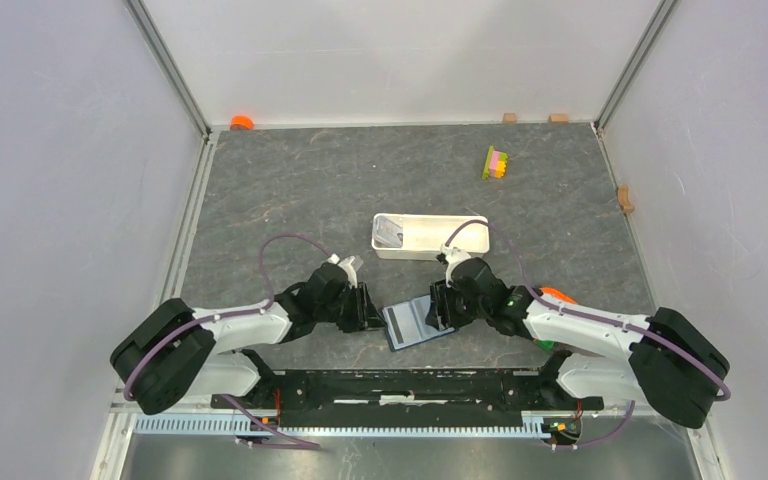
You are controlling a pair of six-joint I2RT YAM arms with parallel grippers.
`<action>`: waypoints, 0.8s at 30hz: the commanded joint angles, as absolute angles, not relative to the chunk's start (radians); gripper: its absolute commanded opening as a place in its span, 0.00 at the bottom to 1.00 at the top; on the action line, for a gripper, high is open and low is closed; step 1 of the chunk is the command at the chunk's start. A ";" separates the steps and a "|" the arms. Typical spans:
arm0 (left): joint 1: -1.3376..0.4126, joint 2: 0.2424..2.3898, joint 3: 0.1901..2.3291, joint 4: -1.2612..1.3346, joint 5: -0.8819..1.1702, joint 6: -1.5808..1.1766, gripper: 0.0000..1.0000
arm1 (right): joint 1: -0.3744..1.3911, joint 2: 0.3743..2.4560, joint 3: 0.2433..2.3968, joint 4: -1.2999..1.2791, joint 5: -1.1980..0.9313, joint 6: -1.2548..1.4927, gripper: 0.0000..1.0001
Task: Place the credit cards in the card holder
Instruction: Insert the credit card into the card holder.
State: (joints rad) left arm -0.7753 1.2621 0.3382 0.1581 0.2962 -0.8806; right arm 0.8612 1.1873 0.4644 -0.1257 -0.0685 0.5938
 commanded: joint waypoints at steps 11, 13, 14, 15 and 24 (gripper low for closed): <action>-0.796 1.314 0.370 0.205 0.281 -0.903 0.32 | 0.856 1.222 0.399 0.027 -0.149 0.638 0.53; -0.799 1.321 0.368 0.212 0.281 -0.904 0.31 | 0.856 1.223 0.386 0.069 -0.176 0.659 0.53; -0.799 1.324 0.368 0.215 0.281 -0.905 0.31 | 0.856 1.224 0.380 0.087 -0.191 0.668 0.53; -0.801 1.326 0.367 0.216 0.280 -0.905 0.31 | 0.856 1.228 0.374 0.111 -0.207 0.676 0.53; -0.801 1.329 0.357 0.217 0.269 -0.905 0.30 | 0.858 1.254 0.324 0.288 -0.313 0.776 0.53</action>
